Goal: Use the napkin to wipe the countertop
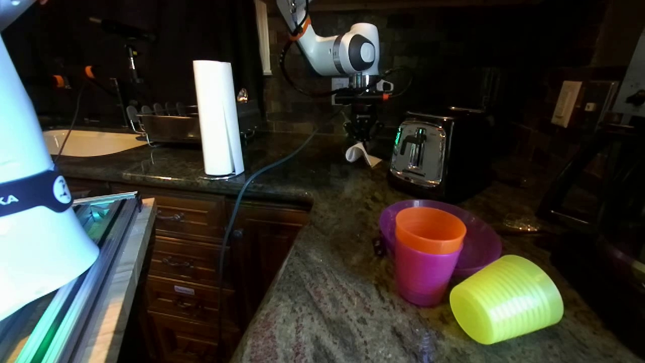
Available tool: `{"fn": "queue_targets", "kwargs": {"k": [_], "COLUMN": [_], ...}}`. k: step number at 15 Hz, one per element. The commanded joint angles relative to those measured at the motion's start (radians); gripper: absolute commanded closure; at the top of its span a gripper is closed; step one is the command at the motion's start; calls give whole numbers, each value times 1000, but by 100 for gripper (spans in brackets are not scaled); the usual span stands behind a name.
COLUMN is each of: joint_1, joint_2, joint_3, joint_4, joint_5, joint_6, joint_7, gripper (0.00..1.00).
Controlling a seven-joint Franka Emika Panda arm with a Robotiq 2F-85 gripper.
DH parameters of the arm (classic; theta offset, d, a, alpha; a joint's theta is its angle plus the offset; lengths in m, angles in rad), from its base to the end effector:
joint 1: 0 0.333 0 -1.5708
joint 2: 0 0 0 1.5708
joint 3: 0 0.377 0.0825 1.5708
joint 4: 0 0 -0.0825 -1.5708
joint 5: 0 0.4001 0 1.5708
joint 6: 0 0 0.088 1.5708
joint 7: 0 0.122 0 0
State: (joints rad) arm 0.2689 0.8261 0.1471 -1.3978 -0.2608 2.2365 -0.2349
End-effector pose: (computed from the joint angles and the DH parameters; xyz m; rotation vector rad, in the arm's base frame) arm 0.7387 0.2856 0.2342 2.8263 1.1318 0.0502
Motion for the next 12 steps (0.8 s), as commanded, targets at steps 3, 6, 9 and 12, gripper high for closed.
{"fn": "queue_targets", "kwargs": {"k": [3, 6, 9, 12], "joint_1": [103, 149, 185, 183], "joint_2": [-195, -212, -224, -205], "joint_3": [-132, -176, -217, -222], "joint_4": [-259, -306, -347, -363], "joint_5": [-141, -271, -406, -537], "joint_6": [-33, -19, 9, 15], "joint_7": [266, 382, 532, 637], "gripper": [99, 99, 99, 99]}}
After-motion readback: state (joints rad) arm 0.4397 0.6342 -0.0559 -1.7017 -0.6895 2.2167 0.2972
